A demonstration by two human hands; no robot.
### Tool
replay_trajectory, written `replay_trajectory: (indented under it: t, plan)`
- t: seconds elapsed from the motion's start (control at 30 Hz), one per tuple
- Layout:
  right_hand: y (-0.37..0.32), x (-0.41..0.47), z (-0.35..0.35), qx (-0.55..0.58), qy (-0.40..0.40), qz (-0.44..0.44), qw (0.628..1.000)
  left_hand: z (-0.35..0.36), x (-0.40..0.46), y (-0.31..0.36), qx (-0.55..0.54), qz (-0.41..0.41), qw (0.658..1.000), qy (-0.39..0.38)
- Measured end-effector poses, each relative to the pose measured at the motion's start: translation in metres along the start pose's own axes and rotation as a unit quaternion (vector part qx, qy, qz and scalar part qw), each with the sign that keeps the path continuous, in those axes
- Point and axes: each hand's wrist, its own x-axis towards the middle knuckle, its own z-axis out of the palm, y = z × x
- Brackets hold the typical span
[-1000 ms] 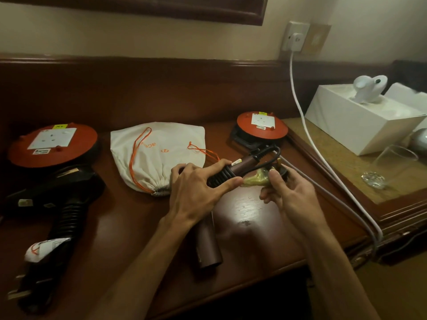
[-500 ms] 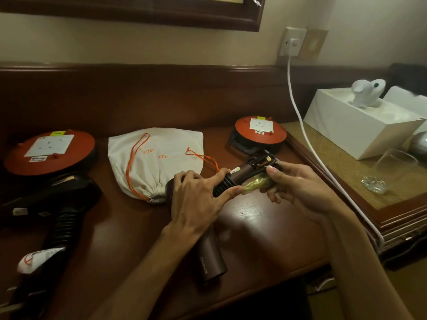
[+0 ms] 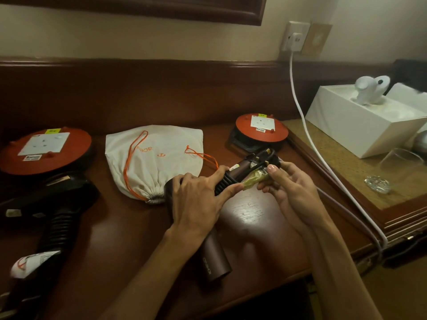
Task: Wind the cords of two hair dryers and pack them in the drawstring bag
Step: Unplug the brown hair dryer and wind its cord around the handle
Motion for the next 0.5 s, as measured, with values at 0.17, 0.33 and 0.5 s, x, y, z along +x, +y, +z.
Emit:
replay_trajectory:
  t: [0.17, 0.33, 0.5]
  plan:
    - [0.006, 0.005, 0.000, 0.053, -0.046, -0.014, 0.997, -0.014, 0.007, -0.005, -0.074, -0.032, 0.996, -0.045]
    - [0.009, 0.010, -0.003, 0.041, -0.078, -0.042, 0.995, -0.014, 0.008, -0.008, -0.126, -0.042, 0.991, -0.030]
    - [0.005, 0.012, -0.014, 0.039, -0.124, -0.046, 0.990, -0.019, 0.011, -0.004, -0.161, -0.037, 0.985, -0.040]
